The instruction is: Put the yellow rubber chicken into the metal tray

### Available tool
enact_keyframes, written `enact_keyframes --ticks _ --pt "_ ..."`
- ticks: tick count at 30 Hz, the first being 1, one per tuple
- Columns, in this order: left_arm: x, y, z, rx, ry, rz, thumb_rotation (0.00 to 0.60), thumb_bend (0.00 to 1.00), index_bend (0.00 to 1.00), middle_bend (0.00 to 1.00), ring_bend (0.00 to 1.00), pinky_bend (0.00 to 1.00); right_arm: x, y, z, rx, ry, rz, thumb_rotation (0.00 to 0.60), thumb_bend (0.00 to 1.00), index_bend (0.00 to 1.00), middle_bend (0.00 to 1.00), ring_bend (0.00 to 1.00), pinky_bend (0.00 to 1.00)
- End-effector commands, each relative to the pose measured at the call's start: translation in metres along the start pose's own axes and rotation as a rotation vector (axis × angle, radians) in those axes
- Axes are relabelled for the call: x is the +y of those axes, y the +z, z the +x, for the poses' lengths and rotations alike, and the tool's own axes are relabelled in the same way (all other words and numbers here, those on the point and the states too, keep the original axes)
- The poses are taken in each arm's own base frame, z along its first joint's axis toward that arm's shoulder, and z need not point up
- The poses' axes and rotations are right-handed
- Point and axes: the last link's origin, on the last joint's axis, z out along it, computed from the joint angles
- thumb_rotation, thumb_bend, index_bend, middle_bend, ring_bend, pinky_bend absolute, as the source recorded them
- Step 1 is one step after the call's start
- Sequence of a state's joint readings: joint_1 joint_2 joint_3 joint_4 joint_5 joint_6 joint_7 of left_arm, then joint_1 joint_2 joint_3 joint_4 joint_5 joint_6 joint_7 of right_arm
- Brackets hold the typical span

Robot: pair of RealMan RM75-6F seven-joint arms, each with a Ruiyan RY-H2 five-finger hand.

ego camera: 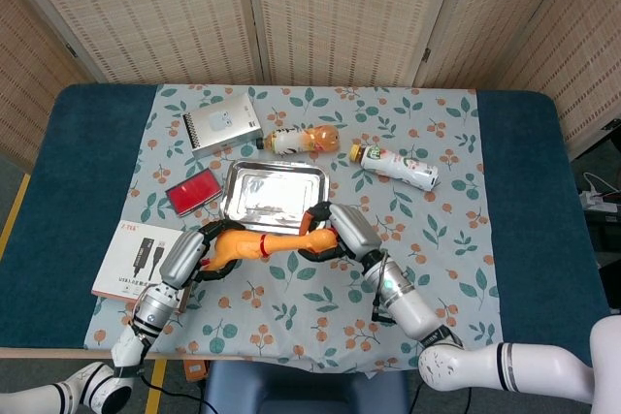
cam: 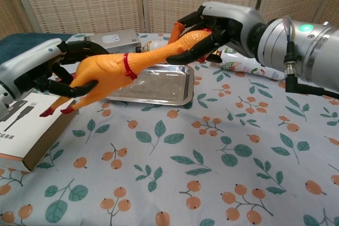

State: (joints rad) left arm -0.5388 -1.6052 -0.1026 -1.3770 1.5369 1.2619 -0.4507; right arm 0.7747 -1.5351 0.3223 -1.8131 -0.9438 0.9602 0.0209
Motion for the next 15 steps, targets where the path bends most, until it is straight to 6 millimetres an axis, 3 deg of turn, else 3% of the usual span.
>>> enact_keyframes --ticks 1,5,7,9,11,12,14,15 --pt "0.001 0.0 0.0 0.002 -0.004 -0.001 0.6 0.64 0.95 0.93 0.86 1.0 0.0 -0.001 0.0 0.0 -0.002 0.0 0.6 0.29 0.99 0.66 0.79 0.87" --pt "0.002 -0.001 0.001 0.027 -0.009 -0.013 0.6 0.63 0.95 0.94 0.86 1.0 -0.001 -0.001 0.001 0.006 -0.002 0.001 0.6 0.29 0.99 0.66 0.79 0.87" --pt "0.0 -0.002 0.001 0.009 -0.007 -0.008 0.6 0.61 0.91 0.89 0.8 0.95 -0.001 -0.002 0.002 0.009 -0.004 0.0 0.6 0.29 0.99 0.66 0.79 0.87" --pt "-0.005 -0.004 -0.002 -0.073 0.005 0.014 0.6 0.55 0.63 0.65 0.55 0.7 0.0 -0.002 0.003 0.012 -0.005 -0.002 0.6 0.29 0.99 0.66 0.79 0.87" --pt "-0.009 -0.005 -0.002 -0.161 0.011 0.049 0.6 0.49 0.19 0.21 0.17 0.33 0.002 -0.003 0.004 0.016 -0.005 -0.005 0.6 0.29 0.99 0.66 0.79 0.87" --pt "-0.01 -0.004 0.001 -0.179 0.011 0.059 0.6 0.46 0.05 0.06 0.04 0.17 0.002 -0.003 0.005 0.018 -0.005 -0.006 0.6 0.29 0.99 0.66 0.79 0.87" --pt "-0.009 -0.003 0.004 -0.181 0.014 0.053 0.6 0.41 0.0 0.0 0.0 0.03 0.004 -0.003 0.006 0.021 -0.006 -0.01 0.6 0.29 0.99 0.66 0.79 0.87" --pt "-0.008 -0.004 0.005 -0.189 0.01 0.046 0.6 0.4 0.0 0.0 0.0 0.02 0.005 -0.003 0.007 0.023 -0.009 -0.011 0.6 0.29 0.99 0.66 0.79 0.87"
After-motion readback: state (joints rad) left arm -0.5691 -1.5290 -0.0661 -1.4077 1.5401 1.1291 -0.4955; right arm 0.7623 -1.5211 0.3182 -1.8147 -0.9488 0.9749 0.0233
